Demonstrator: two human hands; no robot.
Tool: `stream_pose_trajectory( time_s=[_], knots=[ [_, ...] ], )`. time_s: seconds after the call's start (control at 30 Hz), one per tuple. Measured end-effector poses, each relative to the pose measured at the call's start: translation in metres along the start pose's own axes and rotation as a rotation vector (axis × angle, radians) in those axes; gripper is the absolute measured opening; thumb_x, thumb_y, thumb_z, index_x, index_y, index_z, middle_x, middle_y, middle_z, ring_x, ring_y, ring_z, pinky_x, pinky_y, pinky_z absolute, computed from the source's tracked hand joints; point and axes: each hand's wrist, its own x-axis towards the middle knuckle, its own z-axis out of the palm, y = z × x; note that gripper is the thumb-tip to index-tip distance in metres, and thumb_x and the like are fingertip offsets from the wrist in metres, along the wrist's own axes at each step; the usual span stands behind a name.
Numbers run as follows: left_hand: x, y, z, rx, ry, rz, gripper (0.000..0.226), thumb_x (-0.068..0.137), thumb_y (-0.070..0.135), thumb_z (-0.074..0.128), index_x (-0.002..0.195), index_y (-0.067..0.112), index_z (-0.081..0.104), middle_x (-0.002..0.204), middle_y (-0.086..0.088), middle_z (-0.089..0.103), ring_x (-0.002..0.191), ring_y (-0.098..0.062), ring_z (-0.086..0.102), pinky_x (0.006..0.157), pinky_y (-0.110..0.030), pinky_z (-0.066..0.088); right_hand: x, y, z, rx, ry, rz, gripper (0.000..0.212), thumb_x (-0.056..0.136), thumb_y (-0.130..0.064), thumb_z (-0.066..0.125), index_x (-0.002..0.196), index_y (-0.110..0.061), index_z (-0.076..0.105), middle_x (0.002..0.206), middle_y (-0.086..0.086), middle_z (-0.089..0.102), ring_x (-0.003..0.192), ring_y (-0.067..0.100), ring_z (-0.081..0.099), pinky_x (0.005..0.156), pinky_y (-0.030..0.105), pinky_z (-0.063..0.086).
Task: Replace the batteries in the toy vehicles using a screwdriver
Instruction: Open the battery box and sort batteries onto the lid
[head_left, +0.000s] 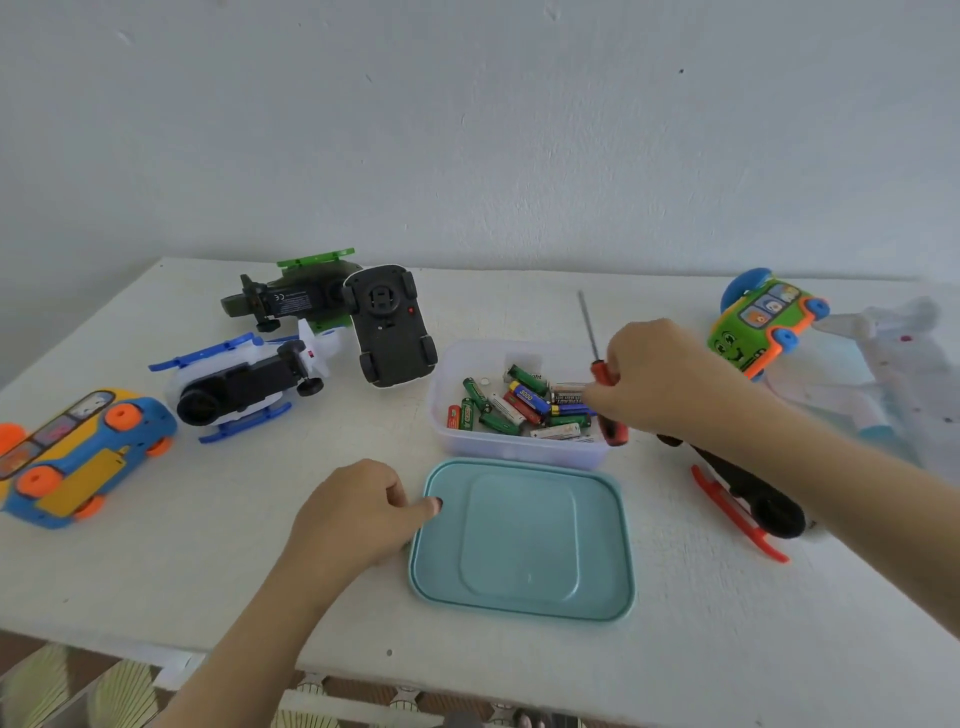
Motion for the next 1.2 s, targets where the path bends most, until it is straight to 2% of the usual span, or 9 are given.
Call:
stream_pose_trajectory(
  time_s=[0.13,0.23,0.43,0.6,0.7,0.83,1.0,1.1,1.2],
  knots=[
    [0.016,0.003,-0.016,-0.047,0.107,0.015,0.035,0.087,0.047,0.062,0.072,0.016,0.059,0.072,0.0,0.068,0.064,-0.02,0.065,0.071,-0.036,0.056,-0.037,0.013,-0.006,0.059,-0.182,0.151,0.031,0.086,-0.026,0.057,0.061,-0.009,0.051,0.039,-0.003,0.052,0.033,0.007,0.05,0.035,0.016,0.037],
    [0.026,0.011,-0.027,-0.053,0.251,0.083,0.032,0.09,0.04,0.06,0.071,0.016,0.058,0.072,-0.002,0.066,0.069,-0.024,0.063,0.068,-0.035,0.052,-0.054,0.018,0.01,0.134,-0.408,0.235,0.029,0.091,-0.026,0.056,0.069,-0.007,0.057,0.043,-0.001,0.06,0.035,0.005,0.056,0.041,0.015,0.047],
    [0.043,0.043,-0.04,-0.116,0.195,0.356,0.01,0.087,0.024,0.067,0.078,0.024,0.064,0.072,0.012,0.061,0.064,-0.003,0.054,0.057,-0.021,0.038,-0.063,0.021,0.047,0.192,-0.547,0.337,0.035,0.096,-0.03,0.052,0.07,-0.007,0.056,0.048,-0.001,0.062,0.045,0.01,0.063,0.05,0.018,0.053],
    [0.062,0.065,-0.037,-0.033,0.038,0.583,0.023,0.083,0.002,0.065,0.08,0.025,0.069,0.073,0.015,0.063,0.069,0.003,0.058,0.068,-0.014,0.047,-0.052,0.01,0.017,-0.042,-0.289,0.143,0.037,0.096,-0.035,0.047,0.065,-0.015,0.045,0.059,-0.002,0.053,0.051,0.009,0.056,0.053,0.022,0.048],
    [0.069,0.078,-0.032,0.067,-0.072,0.62,0.026,0.082,-0.003,0.06,0.089,0.017,0.074,0.083,0.009,0.069,0.076,-0.002,0.063,0.07,-0.008,0.046,-0.027,-0.002,0.005,-0.036,-0.077,0.014,0.03,0.094,-0.032,0.047,0.077,-0.011,0.059,0.078,0.004,0.061,0.072,0.018,0.058,0.057,0.024,0.039],
    [0.077,0.09,-0.021,0.184,-0.223,0.561,0.025,0.08,0.0,0.064,0.093,0.018,0.077,0.094,0.0,0.073,0.088,-0.017,0.067,0.082,-0.024,0.053,0.015,-0.017,0.022,-0.026,-0.055,-0.028,0.022,0.09,-0.029,0.052,0.093,-0.013,0.067,0.096,0.003,0.065,0.088,0.022,0.061,0.067,0.027,0.04],
    [0.085,0.093,-0.021,0.336,-0.219,0.597,0.025,0.078,0.0,0.064,0.085,0.023,0.069,0.093,0.0,0.071,0.089,-0.021,0.066,0.083,-0.034,0.054,0.04,-0.026,0.051,-0.166,-0.063,-0.052,0.02,0.091,-0.028,0.054,0.099,-0.011,0.062,0.083,0.001,0.05,0.077,0.02,0.049,0.058,0.026,0.035],
    [0.087,0.087,-0.022,0.275,-0.229,0.61,0.025,0.081,-0.001,0.064,0.095,0.018,0.071,0.096,0.0,0.071,0.085,-0.013,0.066,0.075,-0.021,0.051,0.041,-0.024,0.049,-0.117,-0.004,-0.027,0.018,0.089,-0.023,0.054,0.097,-0.008,0.061,0.086,0.004,0.054,0.076,0.022,0.05,0.061,0.027,0.036],
    [0.085,0.078,-0.027,0.177,-0.119,0.653,0.022,0.083,0.004,0.068,0.099,0.018,0.071,0.088,0.008,0.065,0.063,0.006,0.053,0.056,-0.005,0.036,0.024,-0.019,0.043,0.092,0.126,-0.052,0.023,0.088,-0.029,0.056,0.092,-0.008,0.064,0.083,0.003,0.062,0.076,0.022,0.057,0.06,0.03,0.042]
  ],
)
